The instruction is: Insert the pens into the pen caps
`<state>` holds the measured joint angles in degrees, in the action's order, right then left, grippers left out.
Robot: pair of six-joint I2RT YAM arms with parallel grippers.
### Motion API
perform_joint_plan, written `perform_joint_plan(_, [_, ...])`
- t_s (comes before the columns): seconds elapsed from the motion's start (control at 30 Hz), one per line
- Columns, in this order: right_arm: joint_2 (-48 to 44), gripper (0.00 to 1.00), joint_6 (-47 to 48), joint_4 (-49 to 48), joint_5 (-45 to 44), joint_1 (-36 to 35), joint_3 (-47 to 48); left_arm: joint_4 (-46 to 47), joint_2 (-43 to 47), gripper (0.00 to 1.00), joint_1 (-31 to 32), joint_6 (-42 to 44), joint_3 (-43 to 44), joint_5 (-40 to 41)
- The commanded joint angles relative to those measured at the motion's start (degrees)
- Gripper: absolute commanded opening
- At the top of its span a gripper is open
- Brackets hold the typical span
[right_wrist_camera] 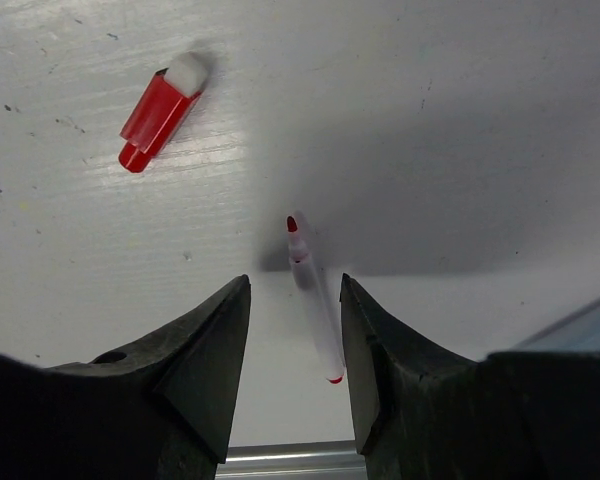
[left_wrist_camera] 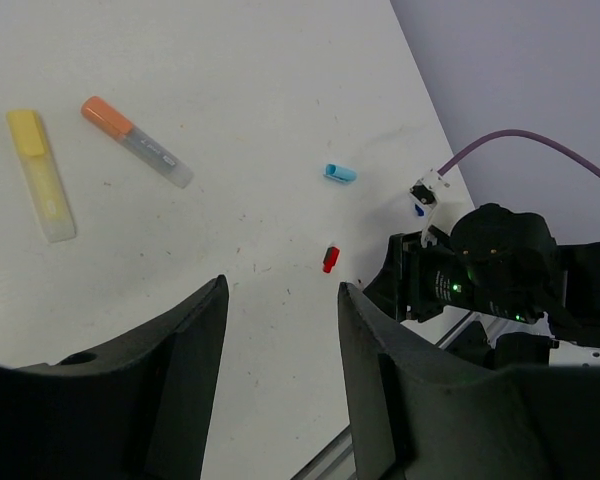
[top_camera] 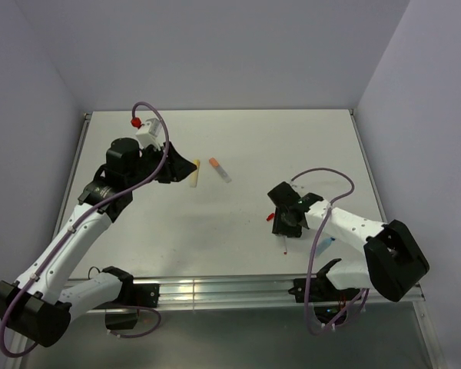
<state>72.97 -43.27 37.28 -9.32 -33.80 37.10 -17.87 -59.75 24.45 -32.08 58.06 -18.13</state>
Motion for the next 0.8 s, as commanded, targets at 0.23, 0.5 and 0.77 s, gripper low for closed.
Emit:
perform_joint_plan(0.23, [4.99, 0.43, -1.03, -2.03, 1.94, 0.93, -0.27, 2.4, 2.79, 0.53, -0.1, 2.1, -0.49, -0.33])
perform_joint_plan(0.5, [6.31, 0.16, -1.21, -2.12, 2.64, 0.93, -0.45, 2.84, 3.41, 0.52, -0.1, 1.93, -0.93, -0.41])
perform_joint_plan(0.77, [3.51, 0.0, -1.12, -1.16, 2.56, 0.93, 0.07, 5.46, 2.09, 0.5, -0.1, 1.32, -2.25, -3.57])
